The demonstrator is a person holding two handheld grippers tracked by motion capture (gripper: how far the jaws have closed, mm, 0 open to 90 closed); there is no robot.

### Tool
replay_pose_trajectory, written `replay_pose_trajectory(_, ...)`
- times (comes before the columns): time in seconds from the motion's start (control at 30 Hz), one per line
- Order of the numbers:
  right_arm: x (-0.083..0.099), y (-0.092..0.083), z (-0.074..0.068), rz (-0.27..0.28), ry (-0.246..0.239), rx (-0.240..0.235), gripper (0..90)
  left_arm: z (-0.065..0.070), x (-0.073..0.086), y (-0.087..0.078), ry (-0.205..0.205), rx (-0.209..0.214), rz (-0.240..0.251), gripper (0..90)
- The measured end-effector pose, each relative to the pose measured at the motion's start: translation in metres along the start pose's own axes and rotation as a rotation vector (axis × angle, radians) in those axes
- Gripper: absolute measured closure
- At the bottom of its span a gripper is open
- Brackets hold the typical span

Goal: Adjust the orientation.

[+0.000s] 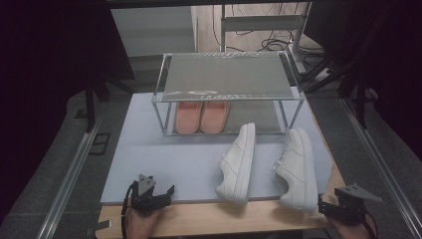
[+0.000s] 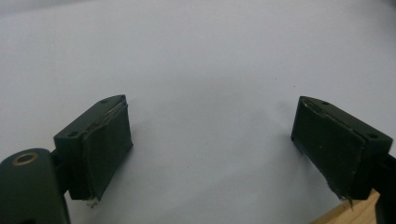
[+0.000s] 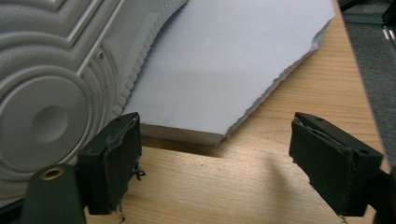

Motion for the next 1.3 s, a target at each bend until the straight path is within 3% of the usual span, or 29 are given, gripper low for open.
replay_pose_trajectory(0.17,-0.008,-0.004,0.003,-0.003,0.021,0.005,32.7,0.000,0.000,0.000,0.000,0.000,0.000,11.9)
replay_pose_trajectory(0.4,-0.023,-0.011,0.002,0.015,0.039,-0.022,59.1,0.000,0.000,0.000,-0.001,-0.002,0.001,12.1)
replay_pose_trajectory(0.57,-0.037,-0.017,-0.001,0.039,0.019,-0.024,77.1,0.000,0.000,0.000,-0.002,-0.003,0.001,12.3)
replay_pose_trajectory(0.7,-0.050,-0.021,-0.006,0.056,0.022,-0.051,89.0,0.000,0.000,0.000,-0.003,-0.004,0.001,12.4)
replay_pose_trajectory(0.9,-0.069,-0.025,-0.014,0.069,0.021,-0.097,89.2,0.000,0.000,0.000,-0.003,-0.005,0.002,12.5)
replay_pose_trajectory(1.3,-0.095,-0.018,-0.039,0.099,-0.046,-0.149,89.0,0.000,0.000,0.000,-0.005,-0.008,0.002,12.6)
Point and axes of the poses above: each handheld gripper's, and its own axes: y roughly forward along the jaws, x roughly out of its underside, z roughly to its right, the point moved 4 cm from there along y, roughly forward along the jaws, and after that the axes turned 13 degrees about z, right-handed, at the moved point
